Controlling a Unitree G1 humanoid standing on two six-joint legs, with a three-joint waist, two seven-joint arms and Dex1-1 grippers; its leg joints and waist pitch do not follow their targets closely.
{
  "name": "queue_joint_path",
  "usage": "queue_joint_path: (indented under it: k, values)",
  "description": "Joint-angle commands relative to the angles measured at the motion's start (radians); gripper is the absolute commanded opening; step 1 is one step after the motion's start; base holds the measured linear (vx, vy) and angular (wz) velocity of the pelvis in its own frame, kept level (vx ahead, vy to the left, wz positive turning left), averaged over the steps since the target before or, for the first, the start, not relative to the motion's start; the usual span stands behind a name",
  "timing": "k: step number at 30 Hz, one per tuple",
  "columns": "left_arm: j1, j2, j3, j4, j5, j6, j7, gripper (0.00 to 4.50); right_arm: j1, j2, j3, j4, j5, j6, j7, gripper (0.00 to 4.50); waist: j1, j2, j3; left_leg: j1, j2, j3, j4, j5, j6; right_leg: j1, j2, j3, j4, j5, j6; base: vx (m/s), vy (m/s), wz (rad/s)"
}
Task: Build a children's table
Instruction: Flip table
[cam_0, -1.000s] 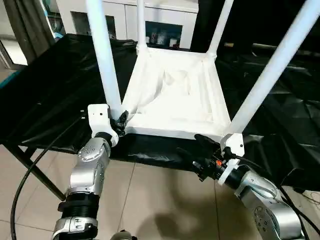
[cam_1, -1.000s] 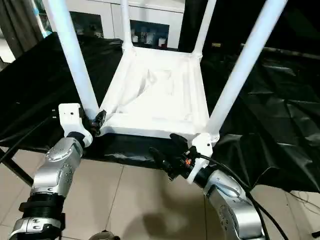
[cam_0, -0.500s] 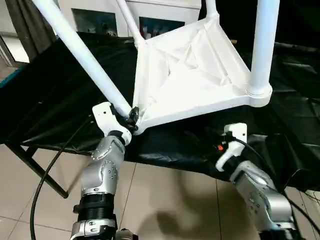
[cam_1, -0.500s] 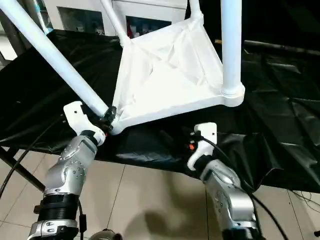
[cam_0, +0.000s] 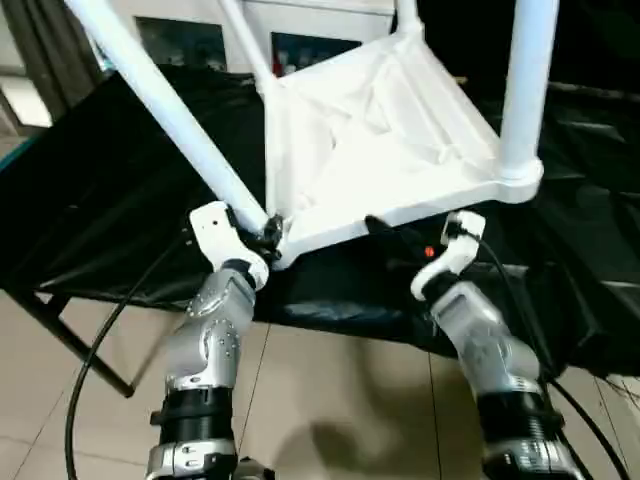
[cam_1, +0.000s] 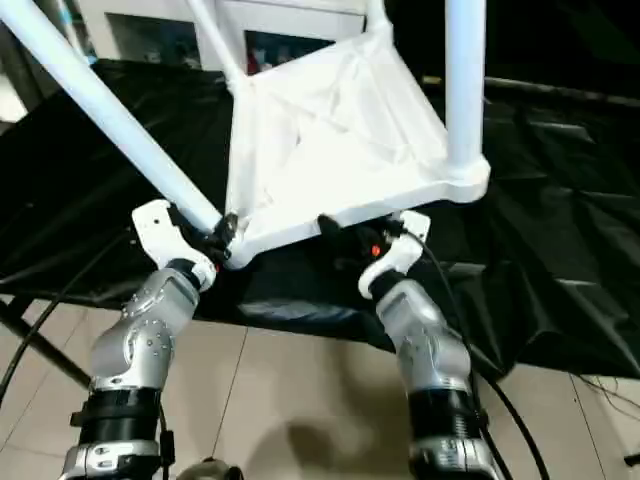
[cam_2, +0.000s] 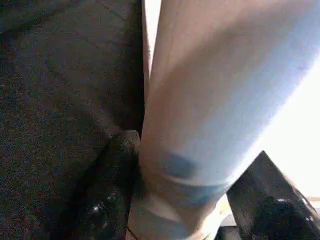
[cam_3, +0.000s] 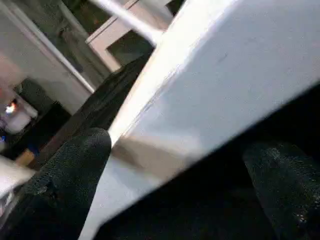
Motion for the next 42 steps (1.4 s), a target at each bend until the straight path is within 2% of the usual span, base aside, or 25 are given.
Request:
queue_joint_path:
  k: [1,6,9,12,13,15,17,18,19,23,26,28,30,32,33,34,36,39,42]
  values:
    - [-0.01,-0.041,0.0,-0.045,-0.087,0.009,-0.018,2.33,-0.04,-0.003,-0.045,0.073,0.017,-0.021,-0.046,4.5,0.002,-0.009,-0.072,0.024,0.092,-0.031,-0.064,0.0,0.111,0.044,-0.081,0.05,-0.05,0.099,-0.285,0.0,0.0,0.0]
    - [-0.005,-0.043,-0.006,-0.06,-0.088,0.019,-0.014,2.32,-0.086,-0.007,-0.061,0.136,0.032,-0.045,-0.007,4.5,0.004,-0.008,-0.071,0.024,0.093,-0.03,-0.064,0.0,0.12,0.045,-0.082,0.05,-0.049,0.112,-0.282,0.0,0.0,0.0]
    - [0.001,-0.045,-0.009,-0.07,-0.086,0.033,-0.018,2.32,-0.129,0.0,-0.091,0.19,0.047,-0.07,0.002,4.5,0.004,-0.005,-0.07,0.024,0.094,-0.031,-0.065,-0.019,0.116,0.045,-0.083,0.049,-0.05,0.096,-0.287,0.0,0.0,0.0]
    - [0.003,-0.045,-0.013,-0.077,-0.088,0.043,-0.023,2.32,-0.181,0.009,-0.145,0.25,0.084,-0.101,-0.012,4.5,0.005,-0.005,-0.071,0.024,0.093,-0.029,-0.063,-0.016,0.115,0.045,-0.083,0.049,-0.048,0.103,-0.296,0.0,0.0,0.0]
    - [0.003,-0.045,-0.013,-0.077,-0.088,0.043,-0.023,2.32,-0.181,0.009,-0.145,0.25,0.084,-0.101,-0.012,4.5,0.006,-0.004,-0.072,0.023,0.093,-0.029,-0.062,-0.01,0.117,0.045,-0.083,0.05,-0.047,0.113,-0.297,0.0,0.0,0.0]
    - [0.003,-0.044,-0.013,-0.076,-0.088,0.046,-0.026,2.32,-0.2,0.013,-0.167,0.269,0.101,-0.111,-0.022,4.5,0.006,-0.006,-0.078,0.021,0.092,-0.03,-0.054,0.049,0.143,0.043,-0.08,0.048,-0.037,0.181,-0.303,0.0,0.0,0.0]
    - [0.002,-0.044,-0.015,-0.075,-0.087,0.048,-0.028,2.32,-0.214,0.013,-0.174,0.285,0.107,-0.12,-0.02,4.21,0.007,-0.004,-0.078,0.019,0.091,-0.029,-0.052,0.057,0.154,0.041,-0.08,0.047,-0.036,0.185,-0.307,0.0,0.0,0.0]
    - [0.002,-0.044,-0.015,-0.075,-0.086,0.049,-0.028,2.32,-0.217,0.013,-0.173,0.29,0.106,-0.122,-0.017,4.21,0.007,-0.005,-0.076,0.017,0.091,-0.028,-0.053,0.042,0.156,0.041,-0.08,0.047,-0.039,0.166,-0.308,0.0,0.0,0.0]
    - [0.002,-0.045,-0.016,-0.076,-0.085,0.051,-0.029,2.32,-0.226,0.011,-0.174,0.306,0.105,-0.129,-0.008,4.11,0.008,-0.005,-0.075,0.018,0.093,-0.028,-0.054,0.018,0.148,0.041,-0.082,0.047,-0.041,0.135,-0.308,0.0,0.0,0.0]
    - [0.003,-0.047,-0.018,-0.08,-0.083,0.057,-0.031,2.32,-0.243,0.008,-0.185,0.342,0.098,-0.143,0.017,3.78,0.006,-0.003,-0.075,0.019,0.094,-0.028,-0.057,-0.006,0.133,0.04,-0.081,0.047,-0.044,0.106,-0.306,0.0,0.0,0.0]
    - [0.001,-0.046,-0.017,-0.079,-0.085,0.059,-0.034,2.32,-0.249,0.006,-0.193,0.356,0.095,-0.148,0.024,3.64,0.007,-0.002,-0.076,0.02,0.095,-0.029,-0.057,0.001,0.13,0.04,-0.08,0.047,-0.041,0.125,-0.303,0.0,0.0,0.0]
    - [0.0,-0.047,-0.019,-0.075,-0.086,0.058,-0.037,2.32,-0.251,0.001,-0.195,0.361,0.093,-0.151,0.022,3.35,0.006,-0.002,-0.076,0.019,0.094,-0.029,-0.056,0.009,0.134,0.04,-0.08,0.047,-0.04,0.136,-0.305,0.0,0.0,0.0]
    - [-0.001,-0.049,-0.022,-0.072,-0.085,0.057,-0.04,2.32,-0.253,-0.003,-0.2,0.367,0.095,-0.154,0.019,3.31,0.007,-0.003,-0.077,0.019,0.094,-0.028,-0.055,0.008,0.136,0.041,-0.081,0.047,-0.041,0.135,-0.306,0.0,0.0,0.0]
    - [-0.002,-0.049,-0.025,-0.067,-0.084,0.057,-0.045,2.32,-0.259,-0.011,-0.206,0.38,0.093,-0.162,0.019,2.96,0.007,-0.003,-0.077,0.019,0.094,-0.028,-0.056,0.005,0.134,0.041,-0.081,0.047,-0.041,0.129,-0.307,0.0,0.0,0.0]
    - [-0.002,-0.049,-0.025,-0.067,-0.084,0.057,-0.045,2.32,-0.259,-0.011,-0.206,0.38,0.093,-0.162,0.019,2.96,0.007,-0.003,-0.078,0.02,0.094,-0.028,-0.055,0.004,0.133,0.04,-0.081,0.047,-0.041,0.127,-0.308,0.0,0.0,0.0]
    - [-0.004,-0.051,-0.014,-0.063,-0.089,0.059,-0.039,2.67,-0.268,-0.023,-0.214,0.392,0.084,-0.17,0.016,2.92,0.006,-0.004,-0.077,0.019,0.094,-0.027,-0.055,0.006,0.134,0.041,-0.081,0.047,-0.041,0.129,-0.308,0.0,0.0,0.0]
    - [-0.004,-0.051,-0.014,-0.063,-0.089,0.059,-0.039,3.02,-0.268,-0.023,-0.214,0.392,0.084,-0.17,0.016,2.81,0.006,-0.005,-0.078,0.019,0.093,-0.027,-0.055,0.007,0.136,0.041,-0.081,0.047,-0.041,0.124,-0.309,0.0,0.0,0.0]
    - [-0.003,-0.054,0.001,-0.068,-0.113,0.064,-0.049,3.23,-0.277,-0.037,-0.217,0.391,0.079,-0.175,0.011,2.5,0.01,-0.008,-0.08,0.022,0.092,-0.024,-0.052,0.019,0.131,0.038,-0.078,0.046,-0.037,0.133,-0.319,0.0,0.0,0.0]
    - [-0.002,-0.053,0.004,-0.07,-0.11,0.058,-0.043,3.46,-0.288,-0.048,-0.226,0.391,0.08,-0.182,0.005,2.42,0.012,-0.011,-0.082,0.017,0.092,-0.024,-0.047,0.044,0.159,0.04,-0.081,0.046,-0.034,0.16,-0.316,0.0,0.0,0.0]
